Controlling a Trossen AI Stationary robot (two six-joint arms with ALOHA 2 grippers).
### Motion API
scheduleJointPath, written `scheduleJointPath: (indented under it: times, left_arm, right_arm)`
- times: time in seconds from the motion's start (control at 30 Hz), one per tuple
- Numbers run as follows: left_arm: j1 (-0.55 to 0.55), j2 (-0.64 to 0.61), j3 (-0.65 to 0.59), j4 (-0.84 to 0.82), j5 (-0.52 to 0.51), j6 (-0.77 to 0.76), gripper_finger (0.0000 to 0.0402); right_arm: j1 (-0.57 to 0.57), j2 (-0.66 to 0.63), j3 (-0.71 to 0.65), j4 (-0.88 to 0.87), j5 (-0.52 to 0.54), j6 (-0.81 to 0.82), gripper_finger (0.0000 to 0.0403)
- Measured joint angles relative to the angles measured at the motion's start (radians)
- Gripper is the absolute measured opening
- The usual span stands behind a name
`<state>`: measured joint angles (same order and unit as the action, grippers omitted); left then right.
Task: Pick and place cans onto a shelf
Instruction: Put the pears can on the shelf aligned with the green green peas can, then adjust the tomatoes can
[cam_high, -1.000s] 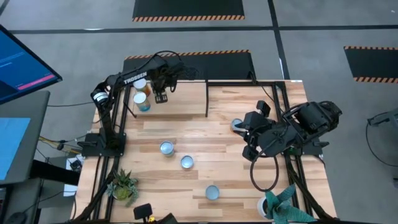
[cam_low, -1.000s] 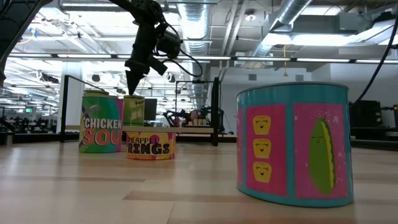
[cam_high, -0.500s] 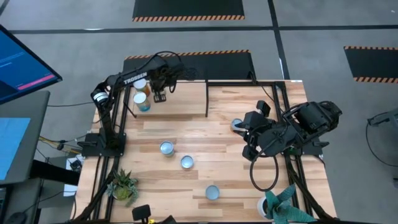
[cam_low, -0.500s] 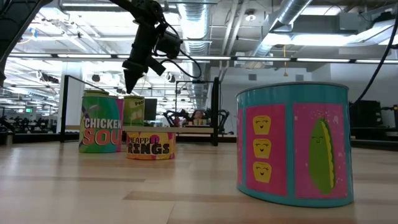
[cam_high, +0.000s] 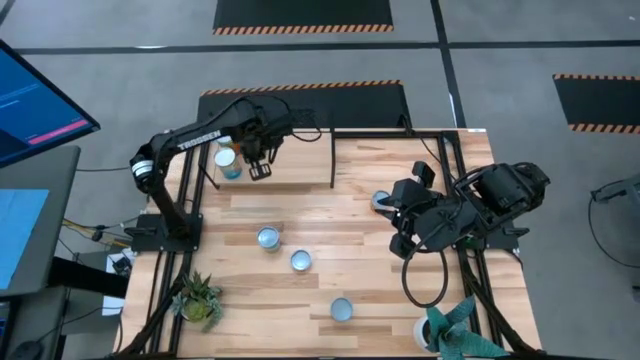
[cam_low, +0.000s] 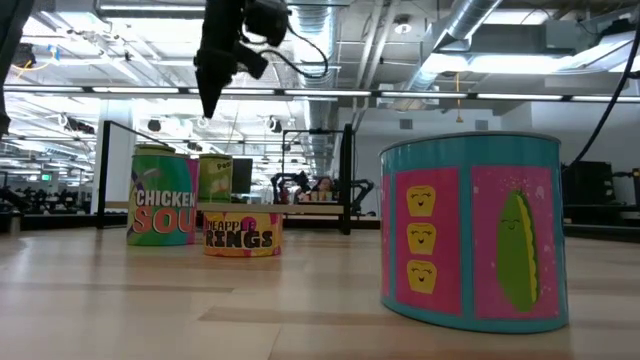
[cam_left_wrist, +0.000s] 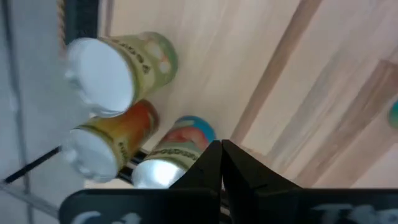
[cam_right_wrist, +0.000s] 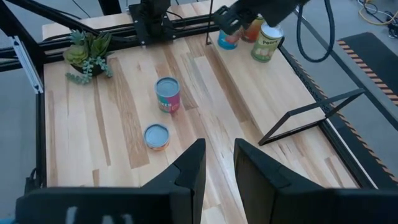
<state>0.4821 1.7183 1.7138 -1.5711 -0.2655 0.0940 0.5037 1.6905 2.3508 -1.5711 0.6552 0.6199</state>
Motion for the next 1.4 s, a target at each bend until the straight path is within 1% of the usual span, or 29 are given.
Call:
scheduleJointPath:
  times: [0.07,0.13,0.27,0.37,0.5,0.63,0.7,0.77,0.9,1.4]
  left_arm:
    - [-0.015,-0.021,-0.007,0.0,-0.029,-0.01,0.0001]
    - [-0.026,-0.039,-0.039,0.001,-0.039,-0.012,0.0001]
    - [-0.031,-0.084,-0.167,0.015,-0.075,0.018,0.0001]
    - [-0.016,-0.127,-0.264,0.089,-0.078,0.037,0.0001]
    - [0.008,-0.178,-0.378,0.214,-0.072,0.046,0.0001]
    - [0.035,-0.189,-0.469,0.318,-0.072,0.064,0.0001]
    - [0.047,-0.189,-0.5,0.345,-0.083,0.079,0.0001]
    - [0.051,-0.189,-0.521,0.363,-0.102,0.081,0.0001]
    - [0.05,-0.189,-0.525,0.345,-0.139,0.079,0.0001]
    - [0.05,-0.189,-0.525,0.296,-0.141,0.071,0.0001]
  right_arm:
    - [0.001,0.0,0.0,0.0,0.0,0.002,0.0106]
    - [0.01,-0.001,-0.011,0.001,0.001,0.017,0.0106]
    - [0.025,0.001,-0.063,-0.001,0.0,0.033,0.0106]
    - [0.032,0.001,-0.097,-0.001,0.0,0.034,0.0106]
    - [0.027,0.0,-0.107,0.0,0.0,0.035,0.0106]
    - [0.016,0.0,-0.112,0.0,0.0,0.043,0.0106]
    - [0.016,0.0,-0.112,0.0,0.001,0.045,0.0106]
    - [0.016,0.0,-0.112,0.0,0.001,0.047,0.0106]
    - [0.016,0.0,-0.112,0.0,0.0,0.054,0.0106]
    - [0.016,0.0,-0.112,0.0,0.0,0.054,0.0106]
